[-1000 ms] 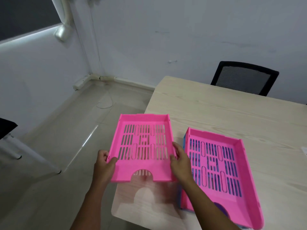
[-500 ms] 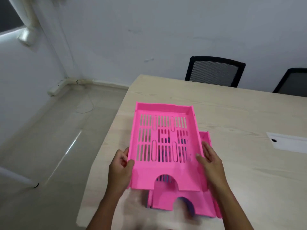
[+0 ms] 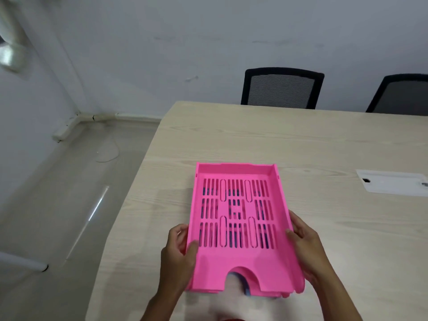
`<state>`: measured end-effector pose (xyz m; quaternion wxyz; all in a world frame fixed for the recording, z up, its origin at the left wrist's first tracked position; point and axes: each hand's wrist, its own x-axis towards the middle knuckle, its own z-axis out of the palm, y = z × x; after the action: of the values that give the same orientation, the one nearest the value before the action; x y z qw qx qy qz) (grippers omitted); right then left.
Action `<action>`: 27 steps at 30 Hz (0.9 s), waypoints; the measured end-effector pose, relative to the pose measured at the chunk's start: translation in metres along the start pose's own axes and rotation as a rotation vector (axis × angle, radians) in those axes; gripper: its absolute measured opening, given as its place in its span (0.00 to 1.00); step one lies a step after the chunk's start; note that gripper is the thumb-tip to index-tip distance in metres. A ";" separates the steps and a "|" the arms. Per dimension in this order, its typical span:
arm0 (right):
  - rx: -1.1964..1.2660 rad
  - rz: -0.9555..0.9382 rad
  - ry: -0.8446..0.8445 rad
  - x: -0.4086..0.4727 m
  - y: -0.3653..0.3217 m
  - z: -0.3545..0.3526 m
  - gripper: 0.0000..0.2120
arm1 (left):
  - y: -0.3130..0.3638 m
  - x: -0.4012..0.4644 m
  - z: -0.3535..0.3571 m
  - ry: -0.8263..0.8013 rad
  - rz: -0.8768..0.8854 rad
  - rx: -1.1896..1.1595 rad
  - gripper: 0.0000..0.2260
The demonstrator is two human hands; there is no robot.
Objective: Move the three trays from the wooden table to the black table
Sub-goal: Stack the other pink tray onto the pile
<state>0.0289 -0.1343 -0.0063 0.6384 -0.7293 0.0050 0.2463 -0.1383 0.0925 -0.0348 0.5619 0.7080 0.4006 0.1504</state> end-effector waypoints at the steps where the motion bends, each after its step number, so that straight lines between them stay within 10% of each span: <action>1: -0.002 0.001 -0.005 0.000 0.000 0.000 0.24 | -0.001 -0.003 0.001 -0.002 0.009 0.015 0.18; 27: -0.171 -0.044 0.055 0.002 0.015 0.007 0.20 | 0.004 0.028 0.001 -0.229 -0.156 -0.017 0.16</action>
<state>0.0234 -0.1298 -0.0218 0.5786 -0.7876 -0.0144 0.2115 -0.1187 0.1123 -0.0382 0.6197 0.6826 0.3864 0.0278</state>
